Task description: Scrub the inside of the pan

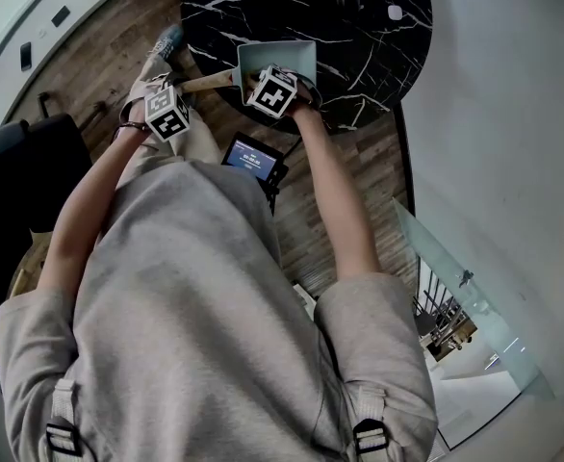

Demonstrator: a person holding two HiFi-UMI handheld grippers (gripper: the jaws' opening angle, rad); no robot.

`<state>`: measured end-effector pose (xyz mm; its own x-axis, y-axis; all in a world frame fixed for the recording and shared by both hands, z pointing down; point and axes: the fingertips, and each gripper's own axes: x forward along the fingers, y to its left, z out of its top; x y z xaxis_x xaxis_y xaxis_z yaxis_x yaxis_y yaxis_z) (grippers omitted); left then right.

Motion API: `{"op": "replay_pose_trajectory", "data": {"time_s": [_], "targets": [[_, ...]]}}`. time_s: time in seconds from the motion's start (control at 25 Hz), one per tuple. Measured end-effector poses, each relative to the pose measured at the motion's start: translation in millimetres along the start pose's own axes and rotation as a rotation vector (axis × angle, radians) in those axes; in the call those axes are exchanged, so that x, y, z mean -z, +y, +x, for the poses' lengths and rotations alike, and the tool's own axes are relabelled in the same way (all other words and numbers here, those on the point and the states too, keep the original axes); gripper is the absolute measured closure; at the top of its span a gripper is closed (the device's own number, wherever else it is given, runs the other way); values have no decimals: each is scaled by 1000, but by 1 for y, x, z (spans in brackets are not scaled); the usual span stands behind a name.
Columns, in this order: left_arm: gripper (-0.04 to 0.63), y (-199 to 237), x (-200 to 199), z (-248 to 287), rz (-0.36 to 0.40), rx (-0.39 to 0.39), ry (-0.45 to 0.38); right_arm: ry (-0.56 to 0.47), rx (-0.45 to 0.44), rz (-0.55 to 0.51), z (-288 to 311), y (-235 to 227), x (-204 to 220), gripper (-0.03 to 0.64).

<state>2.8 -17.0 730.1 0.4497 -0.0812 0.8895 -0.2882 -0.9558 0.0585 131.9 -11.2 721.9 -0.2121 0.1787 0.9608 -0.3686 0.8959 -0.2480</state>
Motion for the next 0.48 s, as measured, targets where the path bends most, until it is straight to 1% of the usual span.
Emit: {"op": "replay_pose_trajectory", "data": {"time_s": [0.32, 0.4, 0.48], "targets": [[537, 3, 0, 0, -4, -11, 6, -11, 19, 16, 2, 4, -7, 508], [537, 3, 0, 1, -3, -12, 10, -20, 16, 42, 2, 3, -6, 519], [535, 2, 1, 1, -3, -14, 16, -54, 17, 99, 2, -1, -5, 531]]}}
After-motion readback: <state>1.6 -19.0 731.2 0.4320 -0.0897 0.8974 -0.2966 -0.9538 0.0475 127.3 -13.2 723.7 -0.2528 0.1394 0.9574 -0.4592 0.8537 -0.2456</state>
